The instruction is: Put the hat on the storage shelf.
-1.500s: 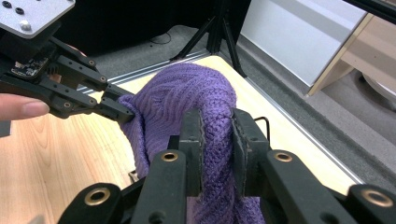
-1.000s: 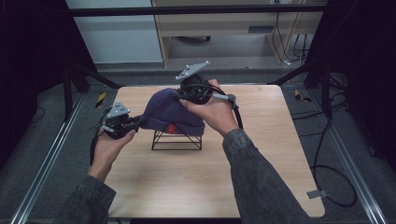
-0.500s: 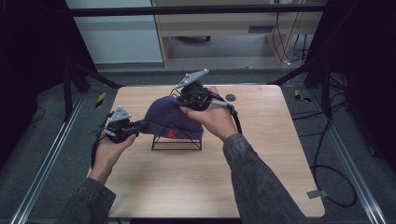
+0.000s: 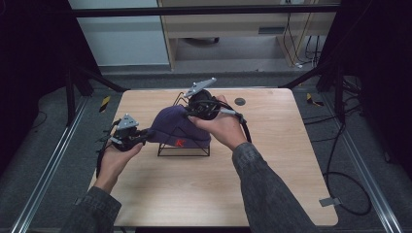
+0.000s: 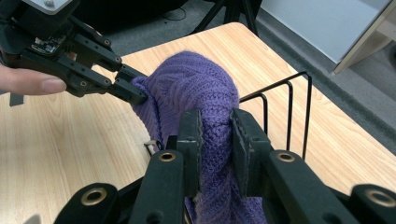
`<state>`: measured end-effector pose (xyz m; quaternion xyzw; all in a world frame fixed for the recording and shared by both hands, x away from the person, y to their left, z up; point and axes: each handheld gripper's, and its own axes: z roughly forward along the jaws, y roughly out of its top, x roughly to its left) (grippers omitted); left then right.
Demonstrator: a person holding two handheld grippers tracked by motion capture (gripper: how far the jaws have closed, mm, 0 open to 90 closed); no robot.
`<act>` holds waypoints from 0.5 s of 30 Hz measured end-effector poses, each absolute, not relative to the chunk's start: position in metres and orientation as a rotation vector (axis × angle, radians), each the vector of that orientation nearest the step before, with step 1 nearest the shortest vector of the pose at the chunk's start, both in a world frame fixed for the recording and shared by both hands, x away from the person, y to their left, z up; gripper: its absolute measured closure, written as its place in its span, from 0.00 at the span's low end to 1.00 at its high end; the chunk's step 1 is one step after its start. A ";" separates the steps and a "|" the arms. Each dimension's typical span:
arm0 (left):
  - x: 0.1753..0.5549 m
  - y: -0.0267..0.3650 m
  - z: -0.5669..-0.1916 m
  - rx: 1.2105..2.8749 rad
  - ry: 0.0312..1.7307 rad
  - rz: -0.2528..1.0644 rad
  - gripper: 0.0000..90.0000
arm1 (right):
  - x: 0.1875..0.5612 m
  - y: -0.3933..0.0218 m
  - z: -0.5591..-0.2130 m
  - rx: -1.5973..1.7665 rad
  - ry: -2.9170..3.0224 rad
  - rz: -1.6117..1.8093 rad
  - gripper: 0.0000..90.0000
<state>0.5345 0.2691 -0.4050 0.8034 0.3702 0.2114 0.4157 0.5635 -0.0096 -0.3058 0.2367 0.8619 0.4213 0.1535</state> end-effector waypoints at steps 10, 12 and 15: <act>0.535 0.269 -0.409 2.043 0.935 0.528 0.85 | 0.565 -0.006 -0.312 0.685 2.489 1.200 0.82; 0.535 0.268 -0.410 2.052 0.931 0.531 0.85 | 0.565 -0.006 -0.313 0.693 2.489 1.198 0.81; 0.534 0.268 -0.413 2.049 0.937 0.528 0.85 | 0.567 -0.007 -0.315 0.696 2.493 1.193 0.80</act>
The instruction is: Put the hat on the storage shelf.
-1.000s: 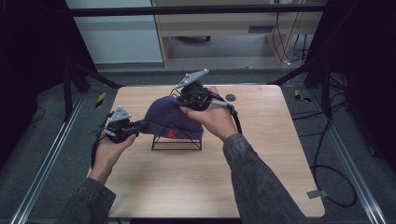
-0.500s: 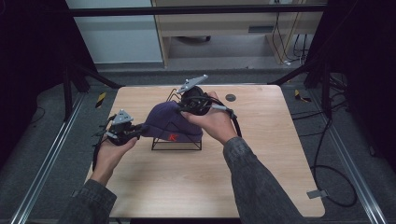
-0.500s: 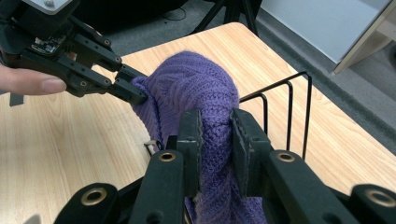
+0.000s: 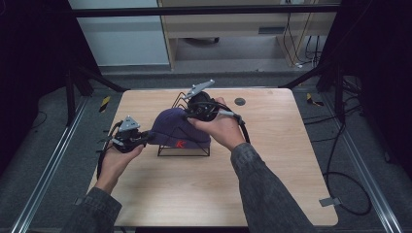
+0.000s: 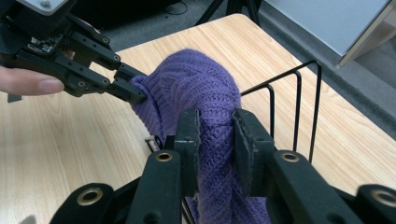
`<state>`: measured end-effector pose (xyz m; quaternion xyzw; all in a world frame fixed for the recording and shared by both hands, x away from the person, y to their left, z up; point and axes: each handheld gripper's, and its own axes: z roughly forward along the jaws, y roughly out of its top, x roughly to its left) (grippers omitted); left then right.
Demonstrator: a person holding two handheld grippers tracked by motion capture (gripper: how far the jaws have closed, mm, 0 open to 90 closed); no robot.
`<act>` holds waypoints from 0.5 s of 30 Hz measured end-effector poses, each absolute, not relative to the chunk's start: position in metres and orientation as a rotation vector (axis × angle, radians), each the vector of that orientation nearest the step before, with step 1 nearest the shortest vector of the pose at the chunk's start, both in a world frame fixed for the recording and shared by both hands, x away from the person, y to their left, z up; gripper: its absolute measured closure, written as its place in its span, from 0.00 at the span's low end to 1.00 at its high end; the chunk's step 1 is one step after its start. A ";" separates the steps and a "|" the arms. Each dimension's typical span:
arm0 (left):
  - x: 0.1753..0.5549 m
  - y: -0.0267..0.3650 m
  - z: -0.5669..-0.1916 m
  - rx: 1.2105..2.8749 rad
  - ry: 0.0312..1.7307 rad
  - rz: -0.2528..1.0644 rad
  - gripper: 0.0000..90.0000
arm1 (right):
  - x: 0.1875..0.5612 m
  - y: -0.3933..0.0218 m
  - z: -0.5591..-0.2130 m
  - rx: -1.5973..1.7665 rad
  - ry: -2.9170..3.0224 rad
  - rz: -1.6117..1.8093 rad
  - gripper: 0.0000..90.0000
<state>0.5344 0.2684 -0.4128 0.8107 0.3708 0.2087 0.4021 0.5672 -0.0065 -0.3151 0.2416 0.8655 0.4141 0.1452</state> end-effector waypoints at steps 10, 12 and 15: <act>0.534 0.272 -0.424 2.061 0.947 0.517 0.85 | 0.566 -0.001 -0.320 0.701 2.508 1.187 0.68; 0.535 0.272 -0.424 2.061 0.947 0.517 0.85 | 0.566 0.000 -0.320 0.696 2.507 1.182 0.65; 0.535 0.272 -0.425 2.071 0.950 0.521 0.85 | 0.564 -0.001 -0.318 0.706 2.502 1.192 0.62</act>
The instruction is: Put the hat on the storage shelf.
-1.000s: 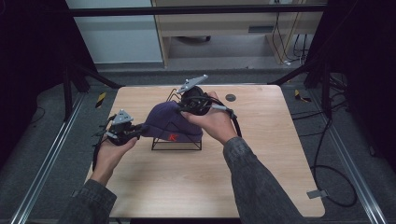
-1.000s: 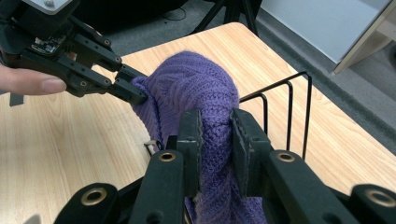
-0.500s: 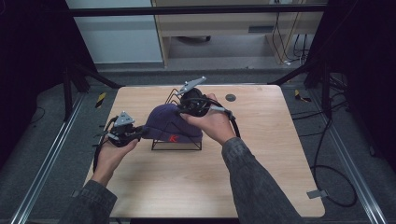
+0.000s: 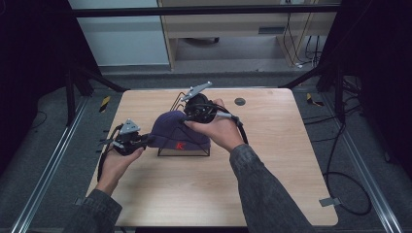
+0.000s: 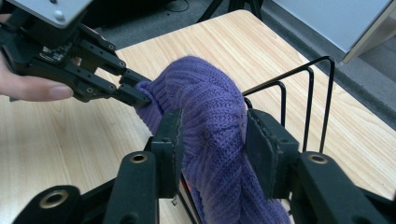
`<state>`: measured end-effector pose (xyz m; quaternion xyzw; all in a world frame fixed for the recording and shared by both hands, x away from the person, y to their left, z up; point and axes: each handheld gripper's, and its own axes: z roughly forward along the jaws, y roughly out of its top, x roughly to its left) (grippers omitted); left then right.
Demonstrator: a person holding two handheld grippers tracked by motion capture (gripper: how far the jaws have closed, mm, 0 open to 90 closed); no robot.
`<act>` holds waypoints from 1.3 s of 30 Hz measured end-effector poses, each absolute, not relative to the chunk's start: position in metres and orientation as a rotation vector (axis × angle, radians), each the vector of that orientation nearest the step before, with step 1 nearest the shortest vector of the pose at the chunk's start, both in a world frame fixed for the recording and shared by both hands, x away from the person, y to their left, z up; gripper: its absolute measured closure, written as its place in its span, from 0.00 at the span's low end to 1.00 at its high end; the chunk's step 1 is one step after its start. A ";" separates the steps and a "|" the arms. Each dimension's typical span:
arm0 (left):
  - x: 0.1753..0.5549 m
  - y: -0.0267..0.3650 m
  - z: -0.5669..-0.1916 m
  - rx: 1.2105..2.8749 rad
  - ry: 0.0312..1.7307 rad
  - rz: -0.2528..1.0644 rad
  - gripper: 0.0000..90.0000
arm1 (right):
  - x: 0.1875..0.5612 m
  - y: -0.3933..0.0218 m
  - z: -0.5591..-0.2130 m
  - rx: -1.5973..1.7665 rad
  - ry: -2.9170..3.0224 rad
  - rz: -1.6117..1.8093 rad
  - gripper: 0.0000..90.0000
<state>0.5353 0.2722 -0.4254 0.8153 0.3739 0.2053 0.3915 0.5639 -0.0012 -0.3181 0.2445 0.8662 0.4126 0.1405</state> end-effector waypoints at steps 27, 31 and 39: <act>0.536 0.279 -0.446 2.040 1.018 0.520 0.70 | 0.556 -0.047 -0.320 0.811 2.428 1.206 0.56; 0.532 0.284 -0.442 2.005 1.050 0.564 0.58 | 0.555 -0.051 -0.320 0.821 2.420 1.209 0.56; 0.527 0.295 -0.446 1.979 1.127 0.612 0.40 | 0.550 -0.061 -0.323 0.839 2.412 1.201 0.54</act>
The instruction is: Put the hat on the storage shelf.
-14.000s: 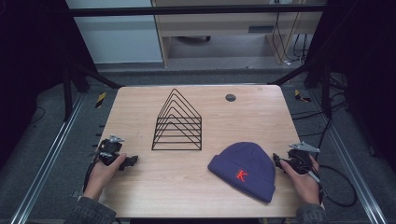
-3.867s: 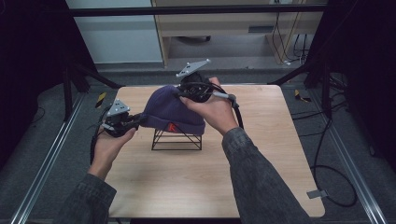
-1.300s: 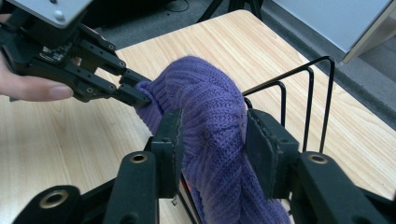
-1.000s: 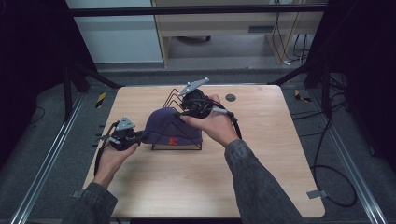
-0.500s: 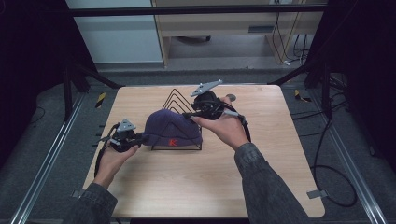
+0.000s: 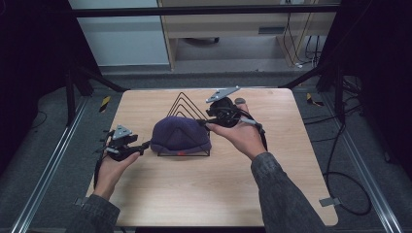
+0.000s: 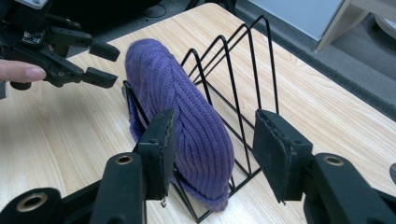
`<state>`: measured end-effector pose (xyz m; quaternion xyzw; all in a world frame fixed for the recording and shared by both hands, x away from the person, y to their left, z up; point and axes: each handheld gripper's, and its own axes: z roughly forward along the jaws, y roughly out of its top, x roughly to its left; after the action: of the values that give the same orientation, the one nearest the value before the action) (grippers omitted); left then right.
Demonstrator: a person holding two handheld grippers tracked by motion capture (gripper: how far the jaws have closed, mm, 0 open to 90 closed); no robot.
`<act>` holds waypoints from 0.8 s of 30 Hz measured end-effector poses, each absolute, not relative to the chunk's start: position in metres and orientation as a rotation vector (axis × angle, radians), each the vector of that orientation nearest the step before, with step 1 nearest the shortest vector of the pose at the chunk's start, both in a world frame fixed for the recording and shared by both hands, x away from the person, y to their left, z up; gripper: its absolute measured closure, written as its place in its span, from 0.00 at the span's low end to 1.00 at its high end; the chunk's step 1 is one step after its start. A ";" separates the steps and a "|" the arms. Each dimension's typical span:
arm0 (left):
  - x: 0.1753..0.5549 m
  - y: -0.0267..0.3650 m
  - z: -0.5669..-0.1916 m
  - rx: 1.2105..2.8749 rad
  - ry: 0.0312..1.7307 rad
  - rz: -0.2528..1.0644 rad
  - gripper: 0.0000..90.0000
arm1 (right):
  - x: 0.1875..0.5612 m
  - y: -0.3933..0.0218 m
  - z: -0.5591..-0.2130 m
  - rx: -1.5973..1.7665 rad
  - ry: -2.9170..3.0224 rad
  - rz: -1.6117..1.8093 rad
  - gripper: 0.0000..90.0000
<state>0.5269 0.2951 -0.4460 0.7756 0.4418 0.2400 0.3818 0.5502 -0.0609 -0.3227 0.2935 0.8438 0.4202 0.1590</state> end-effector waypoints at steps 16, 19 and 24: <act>0.532 0.318 -0.467 2.034 1.307 0.612 0.10 | 0.538 -0.088 -0.320 0.891 2.347 1.212 0.45; 0.534 0.319 -0.474 2.072 1.310 0.587 0.06 | 0.535 -0.094 -0.318 0.900 2.328 1.214 0.40; 0.535 0.319 -0.480 2.111 1.329 0.580 0.06 | 0.527 -0.106 -0.320 0.932 2.289 1.208 0.30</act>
<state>0.5350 0.3194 -0.4799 0.7897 0.4973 0.2170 0.2864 0.5272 -0.1062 -0.3201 0.3324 0.8162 0.4309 0.1940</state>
